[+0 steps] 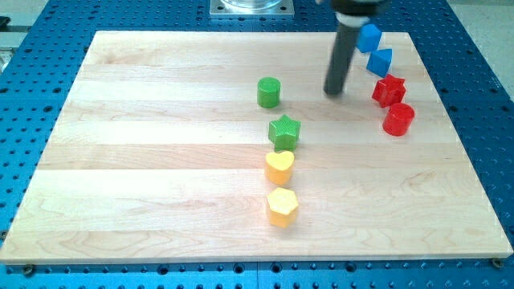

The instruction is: Keep the green circle above the green star

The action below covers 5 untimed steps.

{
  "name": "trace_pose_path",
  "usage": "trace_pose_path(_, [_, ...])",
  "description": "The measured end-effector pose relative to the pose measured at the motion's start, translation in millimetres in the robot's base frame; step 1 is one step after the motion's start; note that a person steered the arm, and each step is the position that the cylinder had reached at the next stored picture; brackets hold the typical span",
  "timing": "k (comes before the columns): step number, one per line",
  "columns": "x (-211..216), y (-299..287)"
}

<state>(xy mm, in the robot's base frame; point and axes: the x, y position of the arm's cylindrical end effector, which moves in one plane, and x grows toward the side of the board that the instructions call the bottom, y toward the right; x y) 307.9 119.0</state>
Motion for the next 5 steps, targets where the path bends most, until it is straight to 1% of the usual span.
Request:
trace_pose_path(1, [-55, -58])
trace_pose_path(2, [-20, -135])
trace_pose_path(3, [38, -124])
trace_pose_path(4, [39, -89])
trace_pose_path(5, [29, -93])
